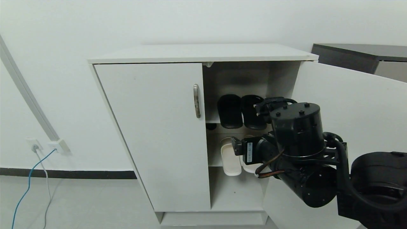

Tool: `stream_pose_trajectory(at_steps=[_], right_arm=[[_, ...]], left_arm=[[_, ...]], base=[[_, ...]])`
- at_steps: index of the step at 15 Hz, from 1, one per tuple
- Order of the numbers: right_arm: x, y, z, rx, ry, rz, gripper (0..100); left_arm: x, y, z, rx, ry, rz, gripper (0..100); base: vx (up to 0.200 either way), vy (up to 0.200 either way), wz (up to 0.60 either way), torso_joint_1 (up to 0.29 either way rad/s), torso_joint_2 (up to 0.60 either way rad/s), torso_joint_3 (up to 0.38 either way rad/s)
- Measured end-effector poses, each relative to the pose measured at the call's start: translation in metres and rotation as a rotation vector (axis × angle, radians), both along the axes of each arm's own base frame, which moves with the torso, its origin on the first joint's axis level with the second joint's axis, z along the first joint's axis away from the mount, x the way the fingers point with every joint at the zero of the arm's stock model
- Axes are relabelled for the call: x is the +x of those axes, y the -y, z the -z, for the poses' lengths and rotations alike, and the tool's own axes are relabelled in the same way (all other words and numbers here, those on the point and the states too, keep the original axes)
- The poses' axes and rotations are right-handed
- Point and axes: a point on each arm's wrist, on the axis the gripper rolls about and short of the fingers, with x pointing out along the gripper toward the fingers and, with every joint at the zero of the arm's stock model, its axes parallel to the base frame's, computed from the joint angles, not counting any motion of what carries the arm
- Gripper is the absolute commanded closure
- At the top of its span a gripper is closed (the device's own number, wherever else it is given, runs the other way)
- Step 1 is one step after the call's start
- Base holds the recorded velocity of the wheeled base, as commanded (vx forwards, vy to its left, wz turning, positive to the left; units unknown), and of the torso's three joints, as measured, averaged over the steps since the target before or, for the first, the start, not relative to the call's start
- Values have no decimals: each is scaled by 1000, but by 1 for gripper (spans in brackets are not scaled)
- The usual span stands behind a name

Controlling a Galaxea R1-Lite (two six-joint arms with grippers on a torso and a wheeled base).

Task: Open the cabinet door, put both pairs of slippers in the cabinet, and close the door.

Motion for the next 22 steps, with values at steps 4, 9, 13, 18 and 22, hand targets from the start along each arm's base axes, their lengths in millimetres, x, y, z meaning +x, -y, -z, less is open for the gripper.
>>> stream_pose_trajectory(at_steps=[4, 9, 13, 18, 22], right_arm=[[-1, 2, 5, -6, 2, 0, 0], [-2, 8, 18, -32, 28, -21, 0], [-4, 11, 24, -41, 34, -51, 0], [-4, 11, 27, -42, 34, -55, 0], [-4, 11, 27, -45, 32, -55, 0]], left_arm=[[0, 0, 0, 0, 0, 0, 100], [0, 0, 0, -1, -2, 0, 100], [0, 0, 0, 0, -1, 0, 100], [0, 0, 0, 0, 0, 0, 100], [0, 0, 0, -1, 0, -1, 100]], base=[[-200, 0, 0, 1, 2, 1], [-80, 0, 0, 1, 1, 1], [0, 0, 0, 0, 0, 0], [0, 0, 0, 0, 0, 0], [0, 0, 0, 0, 0, 0]])
